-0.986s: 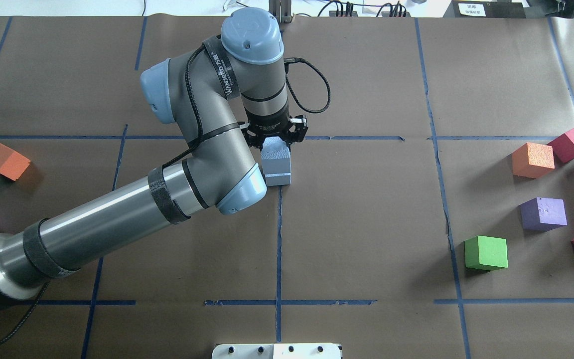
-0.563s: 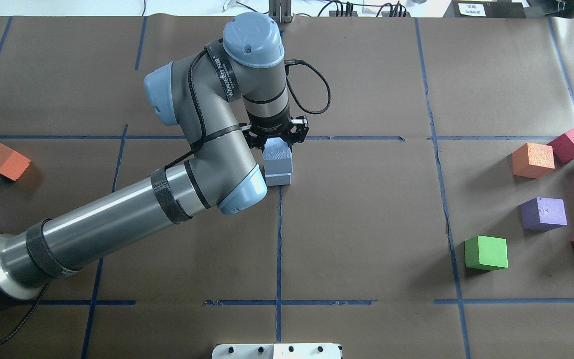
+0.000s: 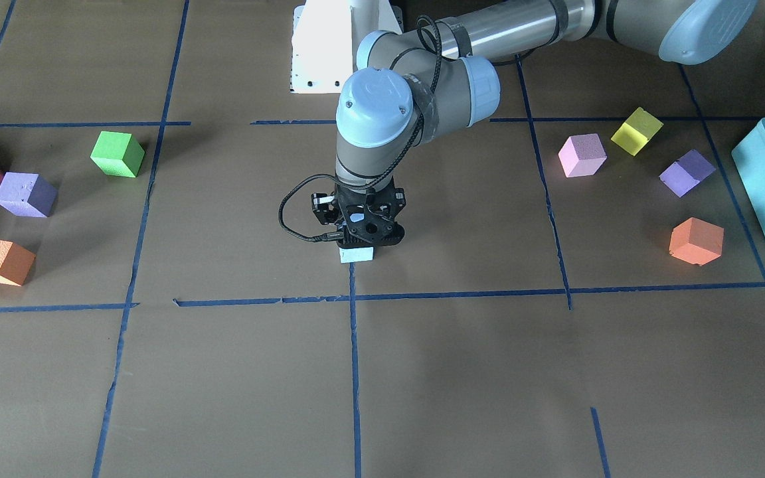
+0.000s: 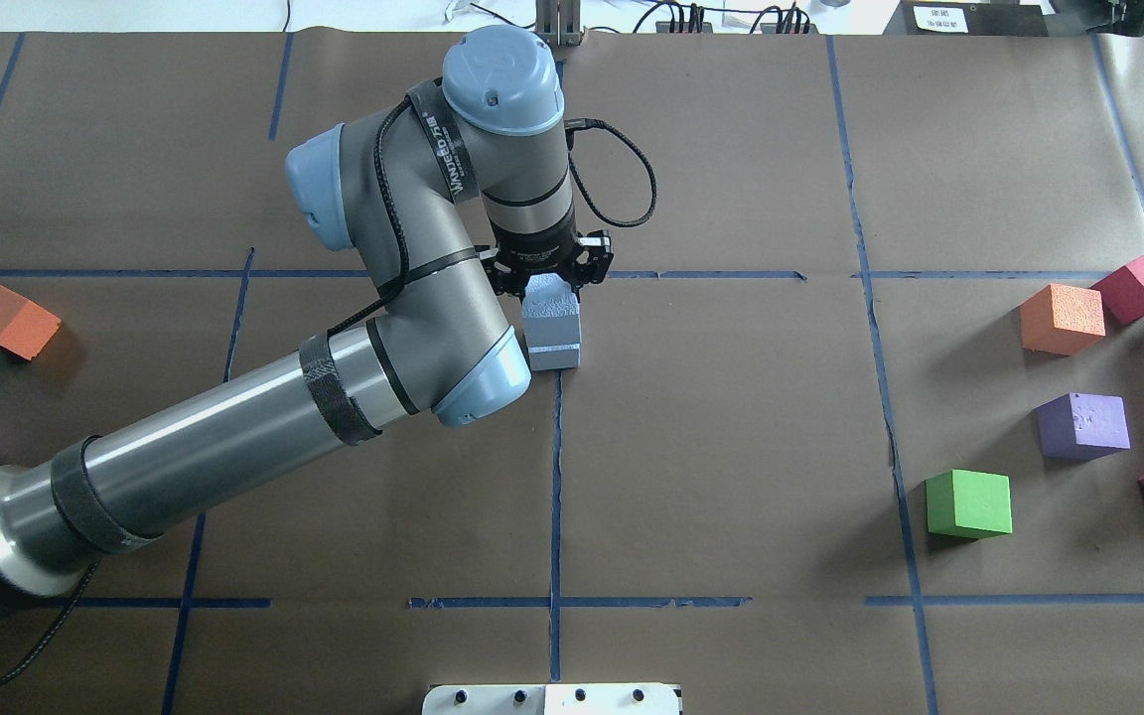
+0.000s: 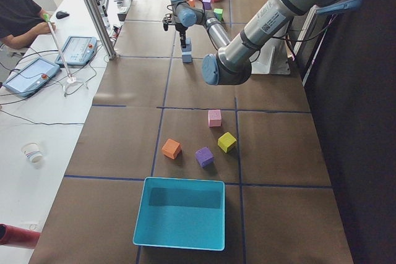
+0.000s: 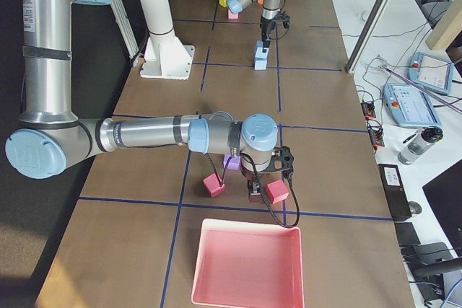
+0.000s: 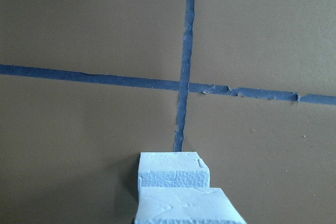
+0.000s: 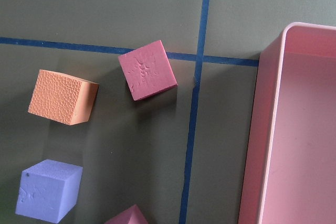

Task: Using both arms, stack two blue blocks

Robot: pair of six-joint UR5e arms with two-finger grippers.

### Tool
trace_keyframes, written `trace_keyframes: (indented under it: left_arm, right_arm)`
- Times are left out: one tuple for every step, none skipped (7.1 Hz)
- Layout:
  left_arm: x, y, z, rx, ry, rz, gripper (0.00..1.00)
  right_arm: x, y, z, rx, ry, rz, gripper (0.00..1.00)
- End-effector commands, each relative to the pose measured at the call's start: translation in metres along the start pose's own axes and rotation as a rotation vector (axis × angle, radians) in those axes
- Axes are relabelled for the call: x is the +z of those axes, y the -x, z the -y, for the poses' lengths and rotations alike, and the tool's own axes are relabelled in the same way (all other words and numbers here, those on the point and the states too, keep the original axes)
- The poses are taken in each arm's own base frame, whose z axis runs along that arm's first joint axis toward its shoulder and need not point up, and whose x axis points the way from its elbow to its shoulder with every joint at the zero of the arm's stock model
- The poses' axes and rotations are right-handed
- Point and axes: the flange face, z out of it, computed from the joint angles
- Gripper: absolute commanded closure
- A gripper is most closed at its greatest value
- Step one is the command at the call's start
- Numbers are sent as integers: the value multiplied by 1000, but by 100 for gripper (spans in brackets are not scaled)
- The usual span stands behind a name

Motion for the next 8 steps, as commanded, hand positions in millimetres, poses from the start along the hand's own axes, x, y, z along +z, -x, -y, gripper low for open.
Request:
trace_keyframes:
  left_arm:
    - [2, 1, 1, -4, 1, 4, 91]
    - [3, 1, 1, -20, 0, 6, 88]
    - [5, 3, 4, -57, -6, 11, 69]
    - [3, 1, 4, -63, -12, -3, 14]
    - [3, 0, 3, -58, -17, -12, 0]
    - [3, -1, 3, -64, -18, -14, 0]
    - [4, 0, 4, -63, -19, -12, 0]
    - [3, 1, 5, -63, -20, -11, 0]
  right_arm:
    - [0, 0, 0, 2, 0, 0, 0]
    - [0, 0, 0, 2, 0, 0, 0]
    - [0, 0, 1, 3, -1, 0, 0]
    - [0, 0, 1, 1, -1, 0, 0]
    - [0, 0, 1, 2, 0, 0, 0]
    - [1, -1, 1, 4, 1, 0, 0]
    - [1, -1, 1, 4, 1, 0, 0]
    - [1, -1, 1, 5, 1, 0, 0]
